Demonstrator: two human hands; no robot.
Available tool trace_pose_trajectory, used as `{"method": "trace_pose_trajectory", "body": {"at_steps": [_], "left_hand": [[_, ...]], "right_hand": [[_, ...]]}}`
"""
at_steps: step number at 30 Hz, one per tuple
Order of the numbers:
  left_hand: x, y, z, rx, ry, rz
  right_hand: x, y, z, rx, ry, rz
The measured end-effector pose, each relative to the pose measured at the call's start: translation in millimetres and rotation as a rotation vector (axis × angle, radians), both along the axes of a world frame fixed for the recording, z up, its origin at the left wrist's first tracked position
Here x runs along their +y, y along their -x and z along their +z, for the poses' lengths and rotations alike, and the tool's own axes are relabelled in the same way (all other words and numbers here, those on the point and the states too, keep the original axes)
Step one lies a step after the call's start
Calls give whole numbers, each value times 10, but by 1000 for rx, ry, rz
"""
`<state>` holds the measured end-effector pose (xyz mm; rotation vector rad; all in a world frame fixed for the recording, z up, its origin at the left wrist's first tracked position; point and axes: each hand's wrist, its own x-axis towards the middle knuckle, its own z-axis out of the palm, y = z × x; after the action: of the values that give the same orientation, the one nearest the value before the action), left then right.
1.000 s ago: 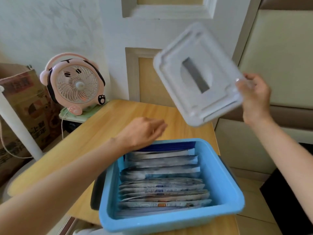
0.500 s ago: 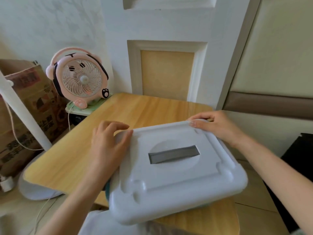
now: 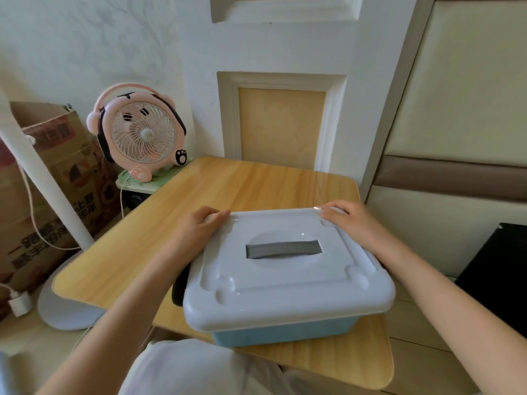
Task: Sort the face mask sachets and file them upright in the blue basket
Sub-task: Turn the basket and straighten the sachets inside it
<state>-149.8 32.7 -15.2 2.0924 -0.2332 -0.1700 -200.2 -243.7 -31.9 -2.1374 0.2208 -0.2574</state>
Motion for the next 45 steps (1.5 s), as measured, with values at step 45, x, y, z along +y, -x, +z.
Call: {"method": "trace_pose_trajectory", "body": {"at_steps": [45], "left_hand": [[-657, -1796, -232, -474, -335, -4]], "right_hand": [[-188, -1175, -330, -265, -94, -186]]}}
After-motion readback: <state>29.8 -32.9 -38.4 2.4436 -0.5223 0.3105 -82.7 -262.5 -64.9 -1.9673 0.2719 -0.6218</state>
